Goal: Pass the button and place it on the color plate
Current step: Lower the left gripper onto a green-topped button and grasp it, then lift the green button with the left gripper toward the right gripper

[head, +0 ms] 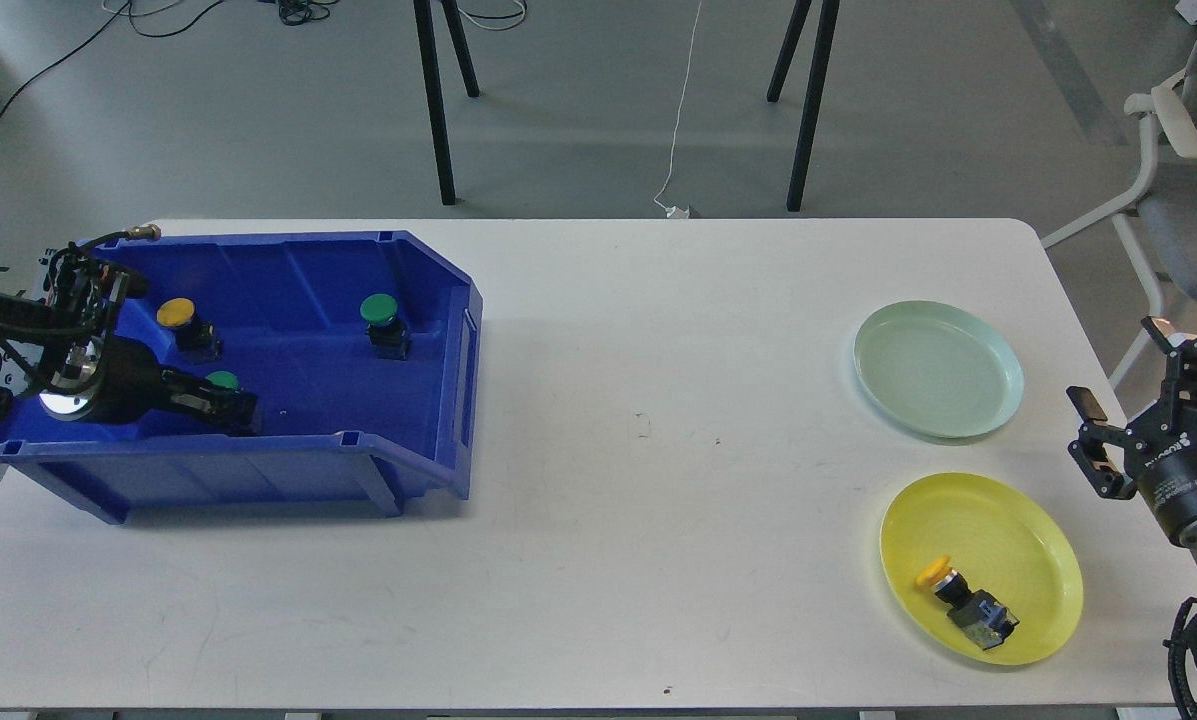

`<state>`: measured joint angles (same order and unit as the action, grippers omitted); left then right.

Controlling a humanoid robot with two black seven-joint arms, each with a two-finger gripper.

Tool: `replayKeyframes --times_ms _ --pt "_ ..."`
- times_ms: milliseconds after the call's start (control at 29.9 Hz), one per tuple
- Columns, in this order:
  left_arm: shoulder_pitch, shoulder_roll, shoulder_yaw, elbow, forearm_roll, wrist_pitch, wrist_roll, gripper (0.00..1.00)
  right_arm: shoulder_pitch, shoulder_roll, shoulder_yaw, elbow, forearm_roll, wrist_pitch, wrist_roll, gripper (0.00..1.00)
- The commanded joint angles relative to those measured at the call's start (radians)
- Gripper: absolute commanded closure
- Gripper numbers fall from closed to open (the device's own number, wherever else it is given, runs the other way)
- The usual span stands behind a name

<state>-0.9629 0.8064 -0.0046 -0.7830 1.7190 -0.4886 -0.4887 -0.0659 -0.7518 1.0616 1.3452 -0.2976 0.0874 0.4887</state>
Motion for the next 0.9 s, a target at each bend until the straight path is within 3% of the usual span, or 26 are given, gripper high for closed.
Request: replayKeyframes --times_ms 0,200,367,501,701,868 --pt "-0.007 0.005 0.000 0.001 0.002 0.000 0.000 0.89 0.000 0.000 0.000 0.000 0.000 0.000 0.000 0.03" --pt "-0.103 0.017 -0.044 -0.013 -0.086 0.000 0.000 0.89 0.002 0.009 0.005 0.002 0.000 0.000 0.000 0.03" --pt "-0.249 0.069 -0.217 -0.054 -0.453 0.000 0.000 0.89 0.005 0.009 0.015 0.002 0.000 0.000 0.000 0.03" --pt "-0.183 -0.007 -0.305 -0.197 -0.735 0.000 0.000 0.89 0.040 0.006 0.012 0.008 -0.003 0.006 0.000 0.03" --pt "0.021 -0.229 -0.316 -0.211 -0.846 0.000 0.000 0.89 0.282 0.019 -0.080 0.020 -0.029 0.037 0.000 0.03" --pt "0.095 -0.323 -0.304 -0.246 -0.846 0.000 0.000 0.89 0.509 0.129 -0.250 0.006 -0.041 0.038 0.000 0.03"
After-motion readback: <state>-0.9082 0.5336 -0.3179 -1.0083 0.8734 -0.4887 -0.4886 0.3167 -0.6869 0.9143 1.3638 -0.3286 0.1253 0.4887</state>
